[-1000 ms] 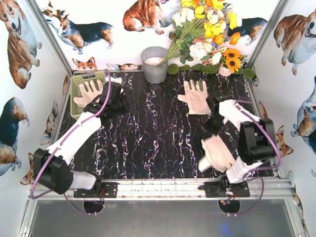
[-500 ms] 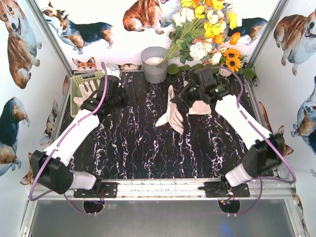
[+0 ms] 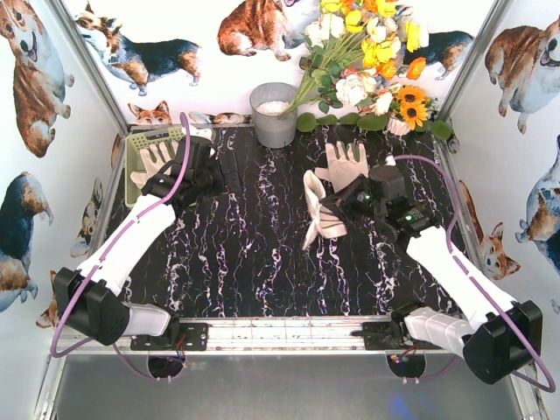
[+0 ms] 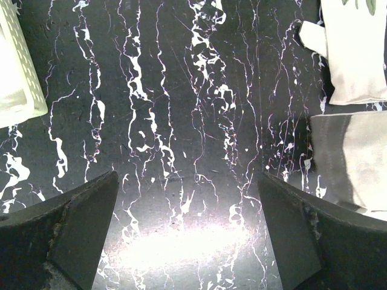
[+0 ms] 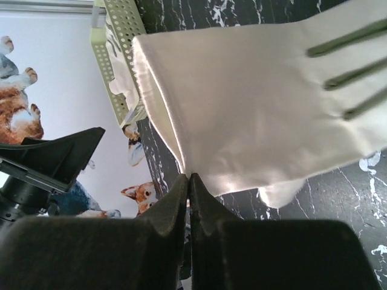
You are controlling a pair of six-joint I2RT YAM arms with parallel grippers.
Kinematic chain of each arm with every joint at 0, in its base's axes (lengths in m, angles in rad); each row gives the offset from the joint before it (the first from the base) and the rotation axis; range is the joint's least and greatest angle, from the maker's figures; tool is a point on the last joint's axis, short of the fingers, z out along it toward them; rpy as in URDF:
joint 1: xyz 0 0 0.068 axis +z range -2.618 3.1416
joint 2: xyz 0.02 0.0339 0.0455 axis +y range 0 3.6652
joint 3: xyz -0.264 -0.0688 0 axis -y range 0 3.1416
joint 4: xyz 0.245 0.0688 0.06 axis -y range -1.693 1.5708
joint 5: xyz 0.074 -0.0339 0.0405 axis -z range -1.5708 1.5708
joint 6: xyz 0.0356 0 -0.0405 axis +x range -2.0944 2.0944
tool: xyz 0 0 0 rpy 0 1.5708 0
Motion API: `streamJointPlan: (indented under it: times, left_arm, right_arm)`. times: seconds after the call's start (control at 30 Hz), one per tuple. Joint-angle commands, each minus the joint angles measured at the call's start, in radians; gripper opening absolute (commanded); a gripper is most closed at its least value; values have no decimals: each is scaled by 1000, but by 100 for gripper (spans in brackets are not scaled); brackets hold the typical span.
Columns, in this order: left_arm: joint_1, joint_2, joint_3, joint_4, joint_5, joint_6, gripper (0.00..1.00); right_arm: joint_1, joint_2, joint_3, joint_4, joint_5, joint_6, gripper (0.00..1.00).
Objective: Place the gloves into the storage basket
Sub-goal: Place the glove at the center of the board.
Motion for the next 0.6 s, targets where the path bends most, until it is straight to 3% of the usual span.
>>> streamJointPlan:
  times: [0.0, 0.37, 0.47, 0.57]
  left_arm:
    - [5, -12, 29, -4, -2, 4, 92]
    - [20, -41, 57, 6, -58, 14, 92]
    - [29, -43, 56, 16, -66, 13, 92]
    - [34, -27, 51, 30, -43, 14, 92]
  right_arm:
    - [-1, 50, 151, 55, 15, -77, 0]
    - [78, 379, 558, 298, -58, -88, 0]
    - [93, 367, 511, 375, -54, -138, 0]
    - [94, 288, 306, 438, 23, -149, 0]
